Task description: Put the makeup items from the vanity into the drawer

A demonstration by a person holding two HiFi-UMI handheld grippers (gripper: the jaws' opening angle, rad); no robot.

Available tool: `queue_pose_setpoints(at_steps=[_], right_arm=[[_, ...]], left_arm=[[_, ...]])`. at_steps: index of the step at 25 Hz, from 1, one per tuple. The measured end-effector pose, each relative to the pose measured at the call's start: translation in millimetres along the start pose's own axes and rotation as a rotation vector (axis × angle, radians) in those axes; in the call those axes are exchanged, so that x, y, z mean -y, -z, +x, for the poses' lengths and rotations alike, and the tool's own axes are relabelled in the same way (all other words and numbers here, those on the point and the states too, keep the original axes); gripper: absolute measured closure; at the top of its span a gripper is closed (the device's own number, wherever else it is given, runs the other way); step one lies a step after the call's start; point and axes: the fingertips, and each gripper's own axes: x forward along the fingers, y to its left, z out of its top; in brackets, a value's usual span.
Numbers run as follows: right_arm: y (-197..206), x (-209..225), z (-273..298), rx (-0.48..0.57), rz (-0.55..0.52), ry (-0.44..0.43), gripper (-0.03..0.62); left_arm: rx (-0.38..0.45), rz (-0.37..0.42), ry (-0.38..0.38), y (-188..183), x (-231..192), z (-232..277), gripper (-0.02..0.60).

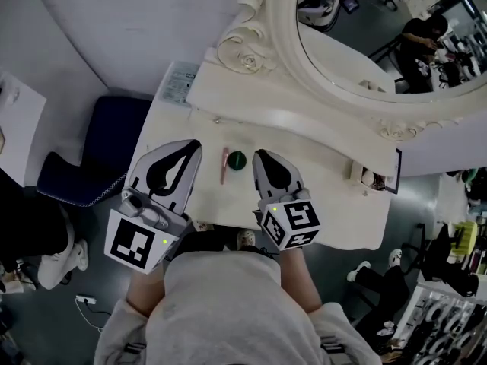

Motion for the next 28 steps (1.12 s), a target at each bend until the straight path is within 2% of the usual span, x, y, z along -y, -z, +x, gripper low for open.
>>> queue_pose_setpoints(at_steps=[15,22,28], right_arm=[[100.0,5.7,40.9,-0.258,0.098,0.106,0.565],[136.3,9.5,55.6,-0.360,0.110,0.174,0.565],[152.0,14.4,64.4,-0.408,0.106,0.227,0.552]], left_arm=[[-0.004,0.017,0.092,18.7,-13.3,12.4,0.569],[-0.019,0.000,0.100,29.5,-22.4,10.7,0.568],[-0.029,-0.004,0.094,35.9,-28.8,6.8,0.569]])
